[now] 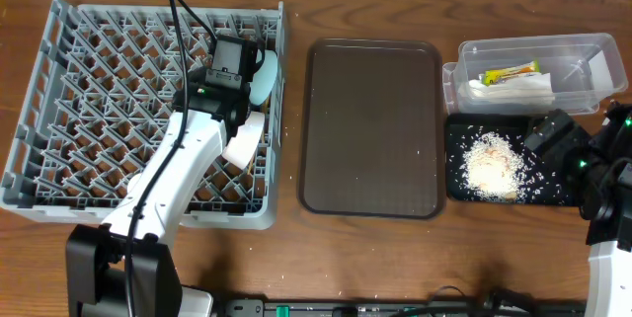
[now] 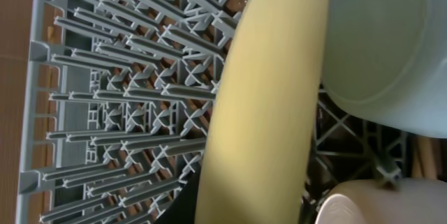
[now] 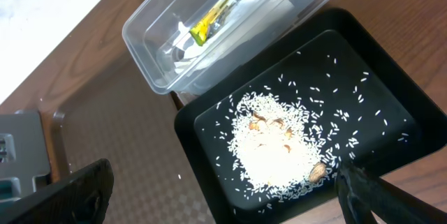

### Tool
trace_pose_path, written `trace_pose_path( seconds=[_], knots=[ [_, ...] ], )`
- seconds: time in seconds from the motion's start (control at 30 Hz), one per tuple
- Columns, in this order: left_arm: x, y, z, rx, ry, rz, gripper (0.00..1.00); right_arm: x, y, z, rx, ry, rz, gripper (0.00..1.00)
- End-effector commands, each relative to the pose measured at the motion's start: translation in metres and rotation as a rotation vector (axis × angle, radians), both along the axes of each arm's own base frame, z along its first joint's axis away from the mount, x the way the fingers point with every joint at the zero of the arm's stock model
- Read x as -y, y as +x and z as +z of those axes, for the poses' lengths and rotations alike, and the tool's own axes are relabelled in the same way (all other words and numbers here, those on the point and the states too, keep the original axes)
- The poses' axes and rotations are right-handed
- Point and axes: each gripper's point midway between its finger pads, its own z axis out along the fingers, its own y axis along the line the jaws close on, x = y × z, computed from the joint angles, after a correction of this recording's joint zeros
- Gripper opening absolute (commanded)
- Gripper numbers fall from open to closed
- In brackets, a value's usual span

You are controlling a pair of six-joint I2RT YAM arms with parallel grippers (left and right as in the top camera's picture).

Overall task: Sort waste into correct bins and load items into the dishwasher
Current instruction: 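Stand the yellow plate upright in the dish rack with the left gripper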

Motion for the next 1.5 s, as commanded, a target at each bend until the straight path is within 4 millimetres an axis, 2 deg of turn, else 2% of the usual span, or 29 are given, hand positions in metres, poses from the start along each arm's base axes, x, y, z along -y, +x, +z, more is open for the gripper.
trace_pose_path(
  seconds=[0.0,0.1,0.37,0.53,0.7,0.83,0.9,0.97,1.17,1.27,1.47],
  knots=[
    [0.002,0.006,0.000,-0.012,0.015,-0.037,0.08,0.003,0.000,-0.002,-0.006,0.006,-0.019,0.99],
    [-0.008,0.006,0.007,0.007,0.081,-0.004,0.09,0.003,0.000,-0.002,-0.006,0.006,-0.018,0.99],
    [-0.012,0.006,0.010,0.010,0.117,0.007,0.16,0.003,0.000,-0.002,-0.006,0.006,-0.019,0.99],
    [-0.029,0.002,0.021,0.042,0.203,0.088,0.15,0.003,0.000,-0.002,-0.006,0.006,-0.019,0.99],
    [-0.020,0.003,0.014,0.025,0.147,0.052,0.17,0.003,0.000,-0.002,-0.006,0.006,-0.019,0.99],
    [-0.019,0.002,0.012,0.022,0.134,0.059,0.51,0.003,0.000,-0.002,-0.006,0.006,-0.019,0.99],
    [-0.018,0.001,0.012,0.031,0.121,0.074,0.60,0.003,0.000,-0.002,-0.006,0.006,-0.018,0.99],
    [-0.013,0.000,0.014,0.040,0.110,0.074,0.70,0.003,0.000,-0.002,-0.006,0.006,-0.019,0.99],
    [0.027,-0.008,0.036,0.084,0.040,-0.039,0.76,0.003,0.000,-0.002,-0.006,0.006,-0.018,0.99],
    [0.047,-0.021,0.050,0.099,-0.007,-0.108,0.78,0.003,0.000,-0.002,-0.006,0.006,-0.019,0.99],
    [0.072,-0.057,0.080,0.126,-0.129,-0.194,0.80,0.003,0.000,-0.002,-0.006,0.006,-0.019,0.99]
  ],
)
